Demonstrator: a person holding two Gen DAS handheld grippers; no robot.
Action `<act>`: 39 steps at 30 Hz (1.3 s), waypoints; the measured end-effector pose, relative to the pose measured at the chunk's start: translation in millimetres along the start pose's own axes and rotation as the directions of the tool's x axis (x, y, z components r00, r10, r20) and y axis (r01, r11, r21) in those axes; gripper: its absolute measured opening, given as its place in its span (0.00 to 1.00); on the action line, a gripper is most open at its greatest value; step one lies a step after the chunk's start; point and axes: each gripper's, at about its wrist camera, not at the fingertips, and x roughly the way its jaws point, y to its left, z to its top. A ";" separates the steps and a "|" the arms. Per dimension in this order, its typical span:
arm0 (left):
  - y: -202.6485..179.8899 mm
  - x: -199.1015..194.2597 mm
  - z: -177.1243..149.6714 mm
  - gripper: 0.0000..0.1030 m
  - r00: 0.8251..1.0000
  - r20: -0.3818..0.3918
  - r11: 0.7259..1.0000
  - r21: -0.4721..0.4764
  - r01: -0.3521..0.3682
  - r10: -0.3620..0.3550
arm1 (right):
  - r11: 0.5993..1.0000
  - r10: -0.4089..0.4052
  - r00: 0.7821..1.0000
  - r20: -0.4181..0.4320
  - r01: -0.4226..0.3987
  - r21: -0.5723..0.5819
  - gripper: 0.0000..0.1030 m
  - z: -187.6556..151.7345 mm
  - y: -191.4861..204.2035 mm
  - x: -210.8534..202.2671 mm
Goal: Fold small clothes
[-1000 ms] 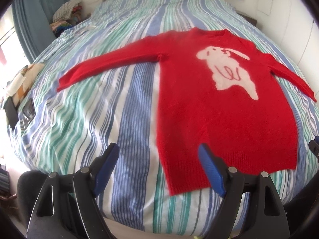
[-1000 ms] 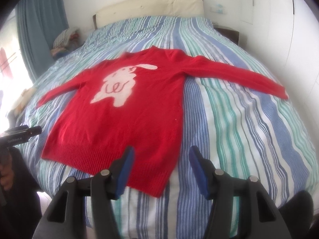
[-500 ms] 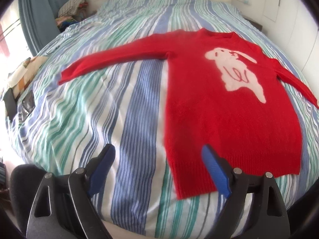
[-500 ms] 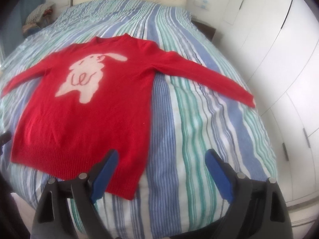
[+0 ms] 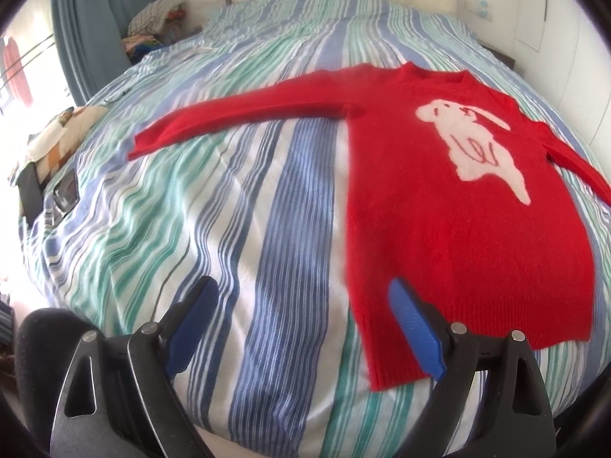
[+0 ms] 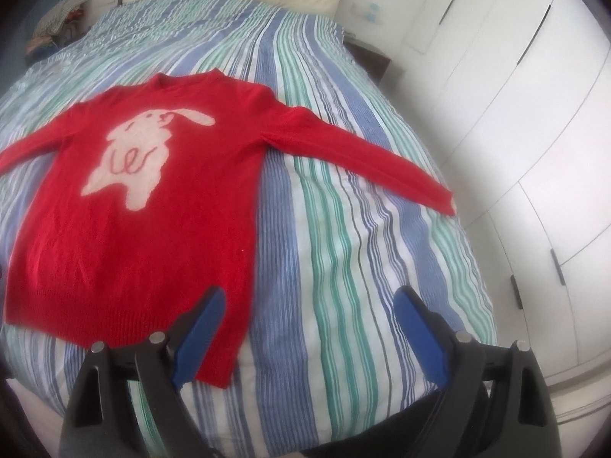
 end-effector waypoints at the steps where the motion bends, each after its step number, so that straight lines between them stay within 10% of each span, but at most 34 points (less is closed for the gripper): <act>1: 0.4 0.5 -0.7 0.90 1.000 -0.001 1.000 -0.001 -0.003 0.003 | 1.000 -0.005 1.000 -0.001 0.005 -0.004 0.86 -0.4 0.0 -0.6; 39: 3.8 11.1 -2.7 0.90 0.999 -0.004 0.999 -0.015 -0.036 0.036 | 0.996 -0.067 0.998 -0.008 0.066 -0.062 0.86 5.2 5.7 -8.4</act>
